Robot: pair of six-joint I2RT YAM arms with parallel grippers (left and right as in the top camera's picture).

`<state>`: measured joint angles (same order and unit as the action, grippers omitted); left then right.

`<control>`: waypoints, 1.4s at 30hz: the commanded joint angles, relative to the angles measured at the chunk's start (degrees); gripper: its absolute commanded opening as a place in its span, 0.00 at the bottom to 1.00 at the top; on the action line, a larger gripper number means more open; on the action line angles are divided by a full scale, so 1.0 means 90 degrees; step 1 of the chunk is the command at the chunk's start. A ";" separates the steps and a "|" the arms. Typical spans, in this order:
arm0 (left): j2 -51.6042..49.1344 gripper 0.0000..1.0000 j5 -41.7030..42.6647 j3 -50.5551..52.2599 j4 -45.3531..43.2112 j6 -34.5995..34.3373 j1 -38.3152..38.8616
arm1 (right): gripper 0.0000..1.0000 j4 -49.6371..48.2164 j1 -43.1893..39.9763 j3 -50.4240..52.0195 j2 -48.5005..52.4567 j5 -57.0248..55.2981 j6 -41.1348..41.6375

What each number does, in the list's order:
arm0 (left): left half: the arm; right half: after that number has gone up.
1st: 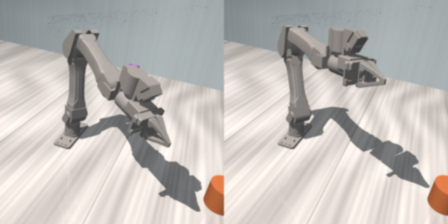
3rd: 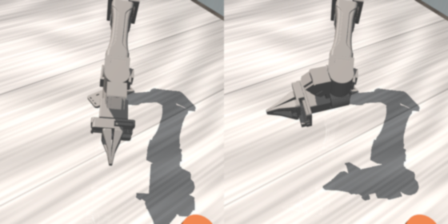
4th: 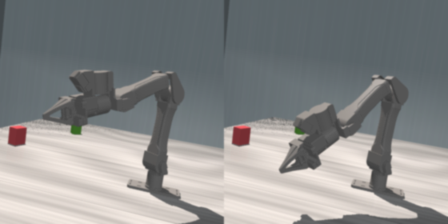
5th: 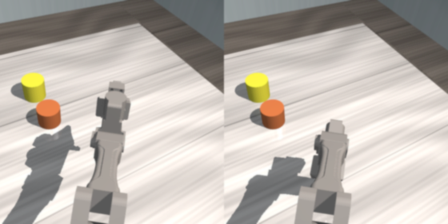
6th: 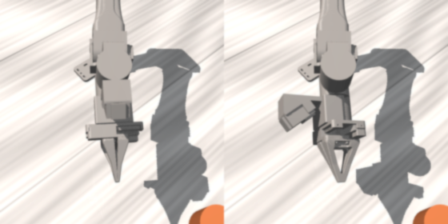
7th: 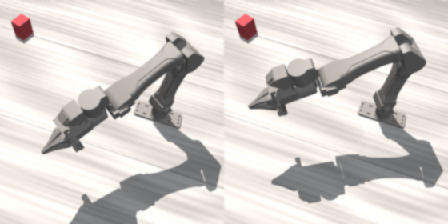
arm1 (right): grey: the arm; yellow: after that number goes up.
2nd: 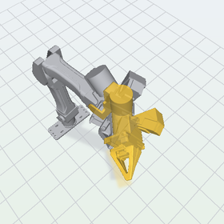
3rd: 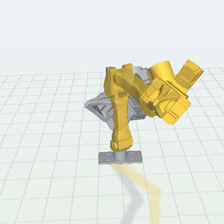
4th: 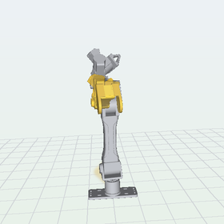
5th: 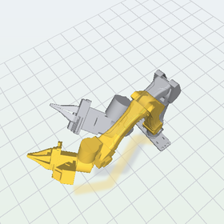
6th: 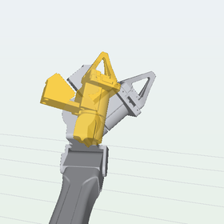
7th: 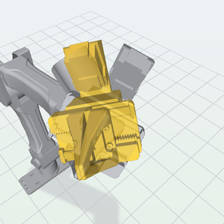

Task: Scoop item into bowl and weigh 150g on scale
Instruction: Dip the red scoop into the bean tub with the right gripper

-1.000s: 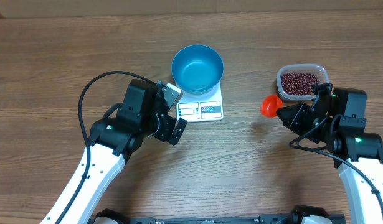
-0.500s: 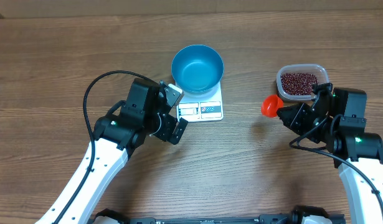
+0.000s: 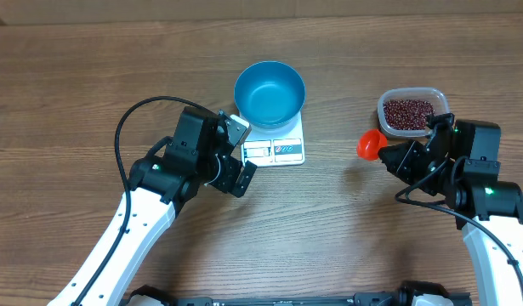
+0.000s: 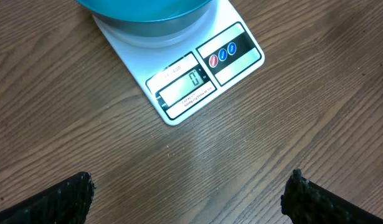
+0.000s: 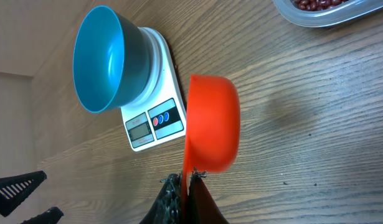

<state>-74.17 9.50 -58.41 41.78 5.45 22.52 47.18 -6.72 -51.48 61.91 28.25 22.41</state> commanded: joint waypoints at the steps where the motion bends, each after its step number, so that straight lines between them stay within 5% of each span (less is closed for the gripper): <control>1: -0.0046 0.99 -0.0070 0.0019 -0.0015 -0.0036 0.0036 | 0.04 -0.0039 -0.0017 -0.0121 -0.0075 -0.0019 -0.0049; 20: -0.0046 1.00 -0.0126 0.0022 -0.0384 -0.0039 0.0036 | 0.04 0.0381 -0.0019 -0.0809 0.0148 -0.0216 -0.0226; 31: -0.0046 1.00 -0.0126 0.0022 -0.0381 -0.0039 0.0036 | 0.03 0.2654 -0.0435 -0.5110 0.2601 -0.1802 -0.1559; 42: -0.0046 1.00 -0.0126 0.0022 -0.0381 -0.0036 0.0036 | 0.04 0.2414 -0.1552 -0.5246 0.4556 -0.1557 -0.3011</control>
<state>-74.17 8.69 -58.41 38.50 5.45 22.52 69.06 -20.91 -97.82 100.62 13.74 1.21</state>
